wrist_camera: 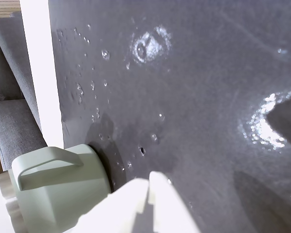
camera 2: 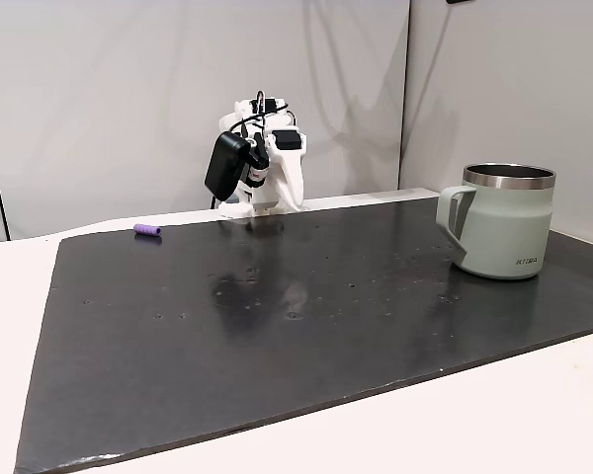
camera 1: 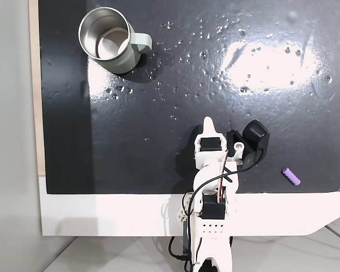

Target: Grasp a pengrip and put it in the cup.

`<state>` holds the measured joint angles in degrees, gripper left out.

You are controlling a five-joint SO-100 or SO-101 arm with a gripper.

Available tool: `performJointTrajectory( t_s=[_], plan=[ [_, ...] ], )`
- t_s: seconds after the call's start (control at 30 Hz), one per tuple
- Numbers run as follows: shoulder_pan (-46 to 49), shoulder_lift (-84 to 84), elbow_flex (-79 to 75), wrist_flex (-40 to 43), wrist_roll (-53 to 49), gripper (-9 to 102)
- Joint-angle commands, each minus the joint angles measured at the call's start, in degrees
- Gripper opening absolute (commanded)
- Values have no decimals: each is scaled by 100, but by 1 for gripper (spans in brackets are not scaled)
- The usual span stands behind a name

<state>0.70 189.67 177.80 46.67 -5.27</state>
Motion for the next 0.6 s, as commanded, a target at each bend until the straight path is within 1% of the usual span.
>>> performJointTrajectory(
  t_s=[0.0, 0.37, 0.47, 0.57],
  plan=[
    [35, 44, -18, -229, 237, 0],
    [35, 44, -18, -229, 237, 0],
    [114, 44, -105, -211, 18, 0],
    [211, 44, -519, 141, -316, 0]
  ],
)
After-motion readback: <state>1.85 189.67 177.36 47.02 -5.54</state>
